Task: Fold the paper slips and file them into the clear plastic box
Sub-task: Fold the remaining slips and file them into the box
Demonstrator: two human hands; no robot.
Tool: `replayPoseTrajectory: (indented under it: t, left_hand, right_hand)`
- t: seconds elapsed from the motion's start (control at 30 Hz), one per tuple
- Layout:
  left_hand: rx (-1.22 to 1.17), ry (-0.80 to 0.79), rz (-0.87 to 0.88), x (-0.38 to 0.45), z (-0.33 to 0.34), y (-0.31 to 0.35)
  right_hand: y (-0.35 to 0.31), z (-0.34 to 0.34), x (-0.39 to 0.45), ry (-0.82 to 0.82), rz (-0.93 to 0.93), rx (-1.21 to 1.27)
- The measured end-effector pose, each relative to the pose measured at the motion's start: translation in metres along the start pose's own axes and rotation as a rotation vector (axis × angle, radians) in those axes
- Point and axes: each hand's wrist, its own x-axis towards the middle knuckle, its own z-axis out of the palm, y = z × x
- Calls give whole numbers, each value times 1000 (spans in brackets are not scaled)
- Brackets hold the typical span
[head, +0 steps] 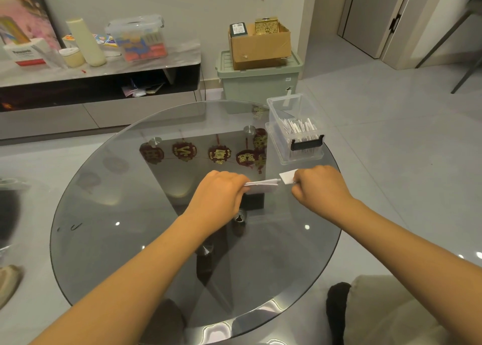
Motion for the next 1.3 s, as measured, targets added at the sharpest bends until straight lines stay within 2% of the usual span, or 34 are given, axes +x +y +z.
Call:
replayPoseTrajectory:
  t: [0.17,0.3,0.47,0.73,0.93,1.07,1.13,1.3]
  left_hand:
    - [-150,52,-171,-1,-4,3]
    - [-250,45,-324,-1,-4,0]
    - [-557,10,-436,-1,-5,0]
    - [-646,-190,-279,-6,0,11]
    - [-404,-146,-136,-4,9,20]
    - [-349,-135,-124,-3,11,23]
    - [-351,-149,-129,-3,13,28]
    - [-294,-174,-136,3,12,32]
  right_hand:
    - [11,-2,-4,12,109,458]
    - [9,-7,-6,42,173,697]
    - [-1,-12,-6,-81,166,978]
    - [-20,6,-12,6,196,966]
    - [-24,8,-16,31,169,807]
    - [-25,0,-17,119,7,623]
    - [-26,-1,-17,82,-55,590]
    - [-22,-7,-13,-26,-76,562]
